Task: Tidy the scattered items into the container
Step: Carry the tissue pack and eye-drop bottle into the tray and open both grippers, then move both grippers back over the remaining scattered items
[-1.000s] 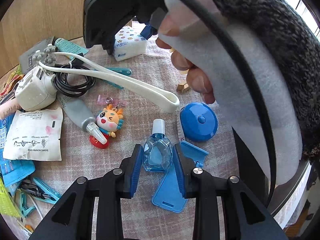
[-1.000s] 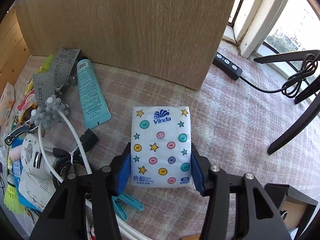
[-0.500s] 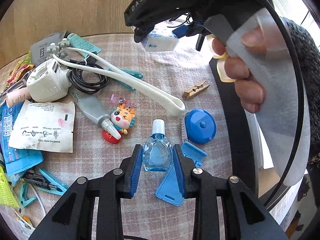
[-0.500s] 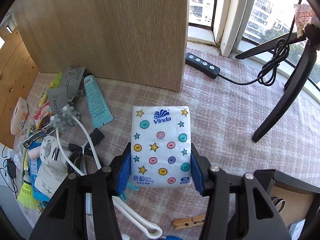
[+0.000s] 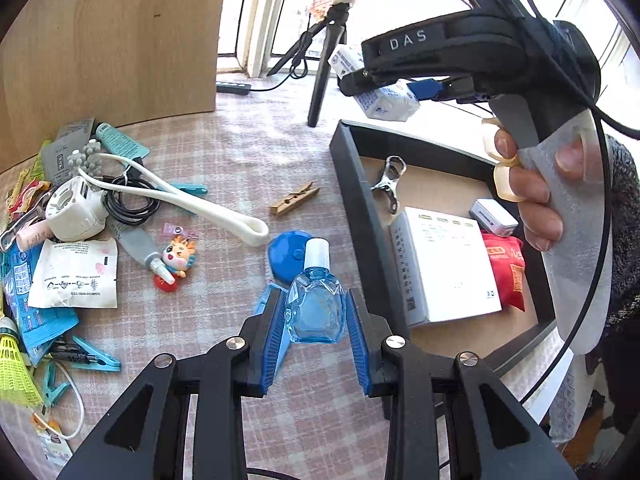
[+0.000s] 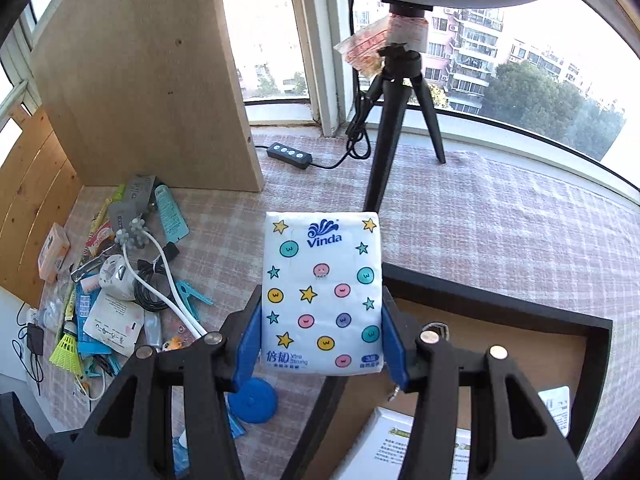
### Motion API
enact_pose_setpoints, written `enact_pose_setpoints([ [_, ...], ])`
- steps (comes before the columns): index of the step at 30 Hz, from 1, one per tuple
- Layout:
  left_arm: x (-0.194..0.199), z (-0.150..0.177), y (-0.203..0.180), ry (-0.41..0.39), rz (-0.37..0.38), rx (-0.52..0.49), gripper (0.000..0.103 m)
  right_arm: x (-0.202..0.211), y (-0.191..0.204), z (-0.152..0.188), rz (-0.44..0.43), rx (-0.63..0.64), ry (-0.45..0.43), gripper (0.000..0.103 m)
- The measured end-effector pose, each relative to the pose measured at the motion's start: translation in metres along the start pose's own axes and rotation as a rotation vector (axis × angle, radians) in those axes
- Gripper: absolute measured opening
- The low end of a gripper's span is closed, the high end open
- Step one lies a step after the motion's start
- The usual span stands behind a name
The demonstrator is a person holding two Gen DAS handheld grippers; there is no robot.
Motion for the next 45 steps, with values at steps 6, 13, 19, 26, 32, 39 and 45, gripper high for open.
enact_pose_setpoints([
  [6, -0.008, 0.006, -0.053, 0.022, 0.072, -0.078, 0.029, 0.006, -0.078, 0.040, 0.082, -0.089, 0.034, 0.051],
  [13, -0.022, 0.030, -0.108, 0.089, 0.125, -0.180, 0.029, 0.000, -0.139, 0.074, 0.145, -0.188, 0.067, 0.051],
  [19, -0.039, 0.042, -0.136, 0.135, 0.126, -0.245, 0.030, -0.001, -0.153, 0.082, 0.139, -0.200, 0.079, 0.055],
  [26, -0.037, 0.041, -0.136, 0.115, 0.096, -0.257, 0.037, 0.000, -0.145, 0.084, 0.132, -0.200, 0.072, 0.065],
  [32, -0.028, 0.037, -0.109, 0.093, 0.068, -0.197, 0.037, 0.006, -0.116, 0.080, 0.078, -0.161, 0.060, 0.065],
  [39, -0.013, 0.035, -0.056, 0.058, 0.011, -0.097, 0.037, 0.013, -0.061, 0.071, -0.010, -0.072, 0.055, 0.065],
  [45, -0.003, 0.038, -0.005, 0.047, -0.046, -0.031, 0.037, 0.017, -0.005, 0.058, -0.075, 0.005, 0.062, 0.065],
])
Point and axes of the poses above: each gripper's, at about its wrist camera, not at the fingertips, and x roughly against the way its jaws point, y to its left, z to its underside, the point moved 10 cm from there along -x, roughly the way its jaws point, and after that the axes turned 8 degrees about z, right-handed, at the moved point
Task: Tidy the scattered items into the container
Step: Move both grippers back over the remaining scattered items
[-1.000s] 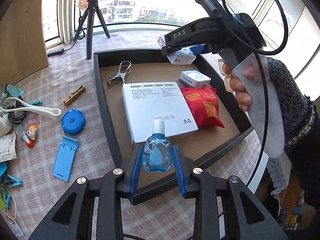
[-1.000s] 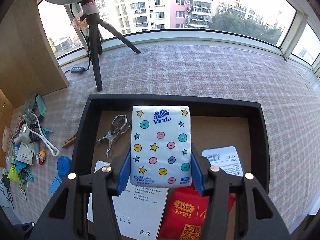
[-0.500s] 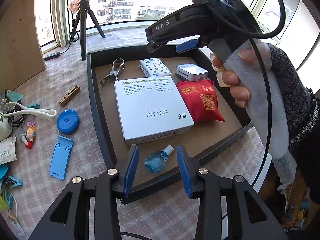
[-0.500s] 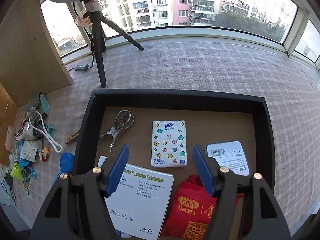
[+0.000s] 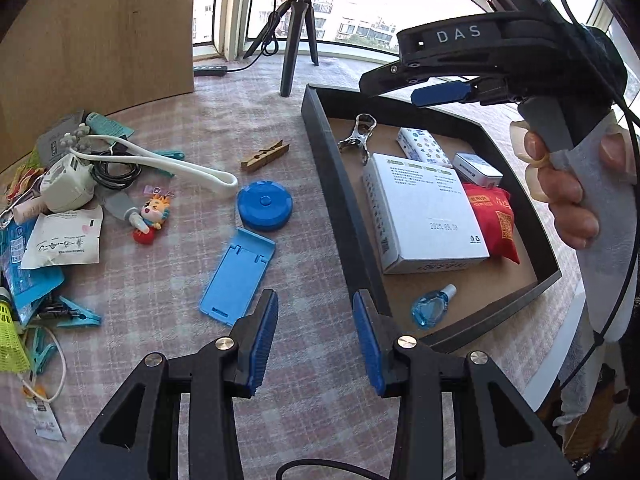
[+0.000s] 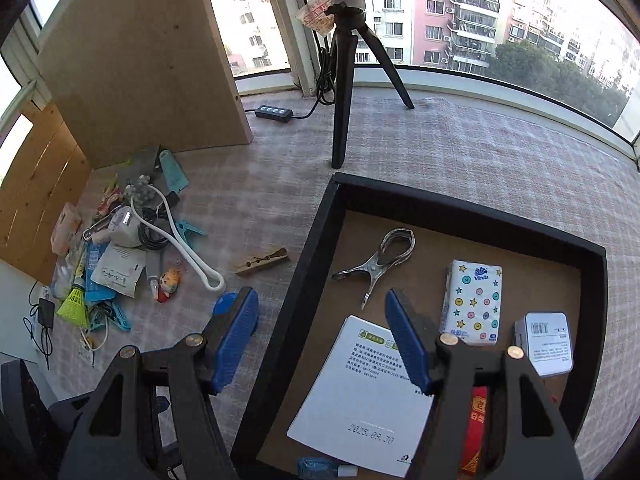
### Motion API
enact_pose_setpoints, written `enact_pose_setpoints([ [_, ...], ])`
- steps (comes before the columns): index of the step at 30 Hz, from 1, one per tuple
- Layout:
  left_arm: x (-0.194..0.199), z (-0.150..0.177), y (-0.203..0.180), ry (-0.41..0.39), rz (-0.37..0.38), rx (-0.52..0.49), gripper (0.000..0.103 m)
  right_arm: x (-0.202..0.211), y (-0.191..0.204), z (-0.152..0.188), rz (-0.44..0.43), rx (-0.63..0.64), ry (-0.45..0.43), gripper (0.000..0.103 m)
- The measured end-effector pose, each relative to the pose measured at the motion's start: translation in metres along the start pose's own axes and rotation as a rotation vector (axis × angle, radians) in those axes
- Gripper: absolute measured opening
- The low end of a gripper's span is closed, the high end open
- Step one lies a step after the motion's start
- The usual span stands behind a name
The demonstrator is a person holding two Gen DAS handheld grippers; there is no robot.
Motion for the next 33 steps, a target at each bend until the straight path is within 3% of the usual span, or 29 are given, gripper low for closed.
enact_pose_setpoints([
  [4, -0.002, 0.006, 0.028, 0.005, -0.026, 0.027, 0.038, -0.007, 0.035, -0.007, -0.030, 0.049, 0.010, 0.065],
  [10, -0.009, 0.010, 0.045, 0.005, -0.051, 0.010, 0.050, -0.027, 0.076, -0.015, -0.059, 0.139, 0.047, 0.065],
  [18, -0.021, 0.007, 0.052, 0.016, -0.053, 0.012, 0.051, -0.044, 0.110, -0.023, -0.098, 0.198, 0.066, 0.065],
  [23, -0.016, -0.005, 0.068, -0.023, -0.035, 0.108, 0.051, -0.062, 0.135, -0.024, -0.118, 0.256, 0.084, 0.065],
  [33, 0.019, -0.052, 0.150, -0.142, -0.020, 0.403, 0.049, -0.097, 0.141, -0.011, -0.164, 0.263, 0.133, 0.065],
])
Point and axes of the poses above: each gripper's, at about its wrist camera, not at the fingertips, and x roughly against the way its jaws point, y to its left, z to its underside, the point moved 10 cm from there along -x, roughly the way its jaws point, and after that the axes turned 8 degrees about z, right-handed, at the moved point
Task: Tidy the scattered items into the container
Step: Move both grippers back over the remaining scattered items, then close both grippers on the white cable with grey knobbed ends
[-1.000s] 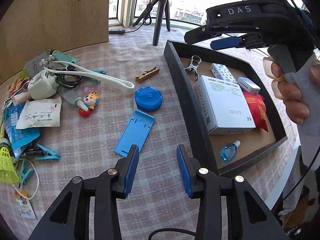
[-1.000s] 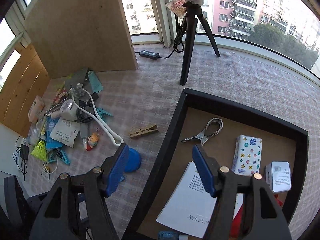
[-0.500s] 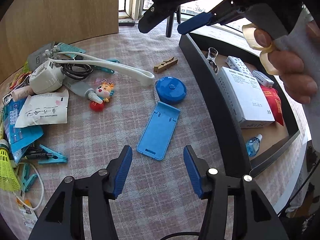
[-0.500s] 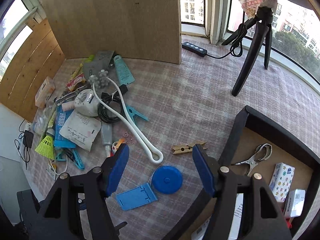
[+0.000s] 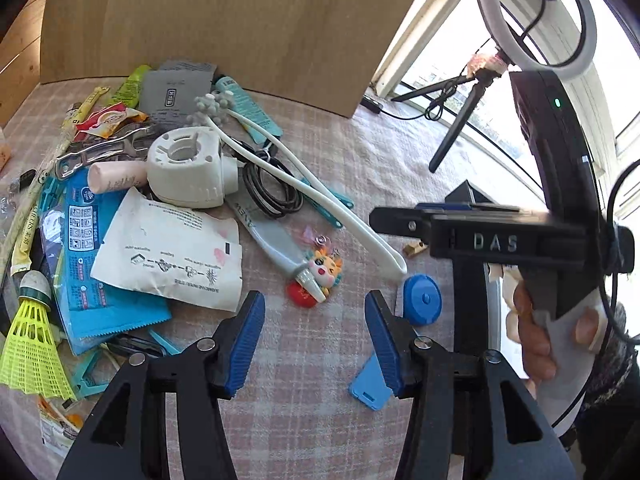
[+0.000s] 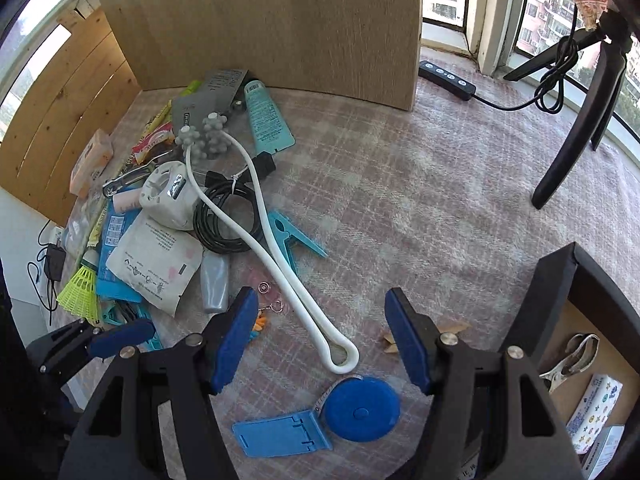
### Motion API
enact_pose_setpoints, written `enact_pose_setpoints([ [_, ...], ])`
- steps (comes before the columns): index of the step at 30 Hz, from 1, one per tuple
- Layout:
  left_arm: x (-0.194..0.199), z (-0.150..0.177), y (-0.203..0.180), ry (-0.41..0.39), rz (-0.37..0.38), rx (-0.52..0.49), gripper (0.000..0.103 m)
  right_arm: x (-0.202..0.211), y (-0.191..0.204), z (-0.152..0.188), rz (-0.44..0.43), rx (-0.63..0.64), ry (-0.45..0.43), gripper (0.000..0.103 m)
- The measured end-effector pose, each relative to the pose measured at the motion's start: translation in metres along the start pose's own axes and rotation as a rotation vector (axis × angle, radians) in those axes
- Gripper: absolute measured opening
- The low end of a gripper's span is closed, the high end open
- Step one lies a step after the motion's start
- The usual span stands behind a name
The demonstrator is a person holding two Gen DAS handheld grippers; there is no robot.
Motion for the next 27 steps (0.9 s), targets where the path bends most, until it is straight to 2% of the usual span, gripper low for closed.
enact_pose_setpoints([
  [6, -0.015, -0.036, 0.002, -0.010, 0.045, 0.119, 0.047, -0.012, 0.001, 0.006, 0.014, 0.020, -0.005, 0.064],
  [8, -0.022, -0.043, 0.003, -0.009, 0.043, 0.136, 0.047, -0.014, 0.000, 0.007, 0.013, 0.015, -0.009, 0.061],
  [11, -0.034, -0.045, 0.005, 0.008, 0.034, 0.157, 0.046, -0.018, -0.001, 0.009, 0.008, 0.006, -0.007, 0.049],
  [15, -0.050, -0.044, 0.010, 0.030, 0.022, 0.183, 0.045, -0.025, 0.002, 0.014, -0.003, 0.006, 0.004, 0.049],
  [17, -0.056, -0.045, 0.011, 0.031, 0.022, 0.202, 0.041, -0.027, 0.005, 0.015, 0.013, 0.017, -0.003, 0.049],
  [18, -0.057, -0.046, 0.012, 0.027, 0.020, 0.211, 0.040, -0.027, 0.005, 0.015, 0.025, 0.021, -0.011, 0.047],
  [20, -0.059, -0.049, 0.013, 0.019, 0.016, 0.225, 0.040, -0.026, 0.007, 0.017, 0.033, 0.022, -0.012, 0.032],
  [25, -0.061, -0.056, 0.017, 0.001, 0.000, 0.241, 0.040, -0.025, 0.014, 0.026, 0.042, 0.052, -0.005, 0.026],
  [27, -0.061, -0.057, 0.020, -0.001, -0.008, 0.253, 0.029, -0.024, 0.016, 0.029, 0.039, 0.052, 0.001, 0.024],
])
Point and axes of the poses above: each gripper's, at about its wrist camera, not at the fingertips, and x roughly against the way its jaws point, y to its left, z to its underside, the point moved 10 cm from there along -x, roughly the way its jaws point, and after that the axes turned 8 degrees about z, right-handed, at the moved point
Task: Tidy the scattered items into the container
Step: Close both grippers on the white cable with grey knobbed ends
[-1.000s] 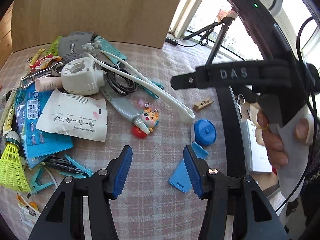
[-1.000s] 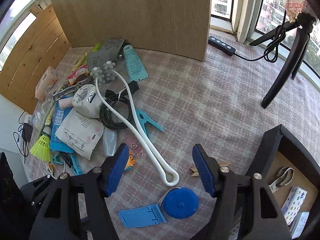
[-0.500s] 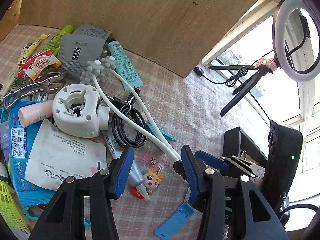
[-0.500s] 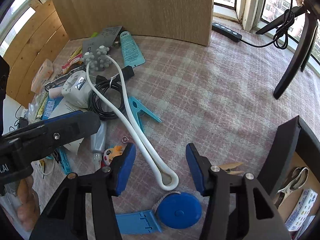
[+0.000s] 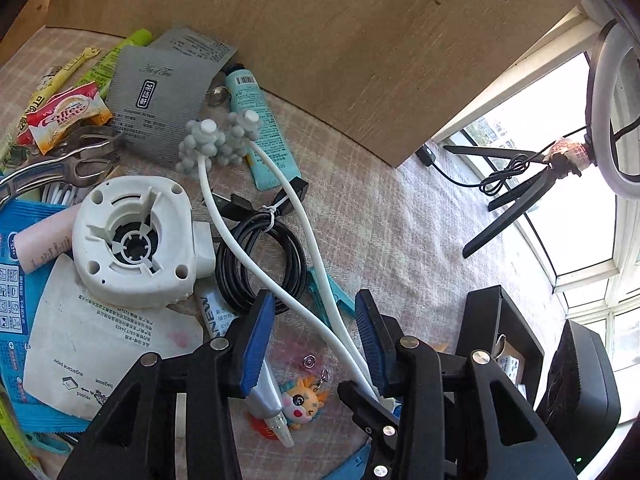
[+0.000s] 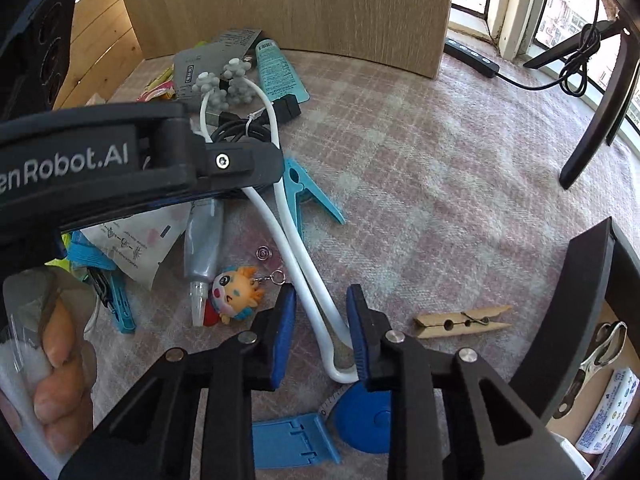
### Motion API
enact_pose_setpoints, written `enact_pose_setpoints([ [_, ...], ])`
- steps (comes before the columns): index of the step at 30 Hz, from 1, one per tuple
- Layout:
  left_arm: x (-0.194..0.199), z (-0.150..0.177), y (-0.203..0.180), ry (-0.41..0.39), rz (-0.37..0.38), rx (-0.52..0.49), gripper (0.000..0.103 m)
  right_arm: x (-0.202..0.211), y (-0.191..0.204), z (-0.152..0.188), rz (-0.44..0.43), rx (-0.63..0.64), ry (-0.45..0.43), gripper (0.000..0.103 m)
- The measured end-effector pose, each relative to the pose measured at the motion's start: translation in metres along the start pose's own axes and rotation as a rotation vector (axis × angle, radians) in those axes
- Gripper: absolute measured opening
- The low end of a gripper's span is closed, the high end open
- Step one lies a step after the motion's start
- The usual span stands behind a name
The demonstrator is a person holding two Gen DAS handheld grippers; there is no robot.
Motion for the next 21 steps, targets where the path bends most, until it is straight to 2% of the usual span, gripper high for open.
enact_pose_setpoints([
  [4, 0.001, 0.000, 0.006, -0.006, 0.006, 0.024, 0.010, 0.002, 0.004, 0.006, -0.028, -0.004, 0.016, 0.020],
  [9, -0.005, 0.008, 0.008, 0.018, 0.065, 0.091, 0.015, 0.003, 0.007, 0.009, -0.027, 0.005, 0.018, 0.019],
  [12, -0.006, 0.010, 0.003, 0.005, 0.051, 0.063, 0.017, 0.004, 0.009, 0.010, -0.039, 0.000, 0.026, 0.017],
  [16, -0.007, 0.010, -0.001, 0.002, 0.051, 0.055, 0.010, 0.008, 0.016, 0.016, -0.060, 0.000, 0.033, 0.015],
  [21, -0.003, 0.013, -0.004, -0.001, 0.076, 0.048, 0.010, 0.019, 0.016, 0.022, -0.083, -0.027, 0.020, 0.015],
])
Point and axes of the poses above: each gripper's, at about its wrist camera, not at the fingertips, and x roughly against the way its jaws point, y to its left, z to its underside, the point moved 10 cm from there along -x, roughly the way its jaws point, and after that the axes turned 8 degrees about z, right-handed, at the moved point
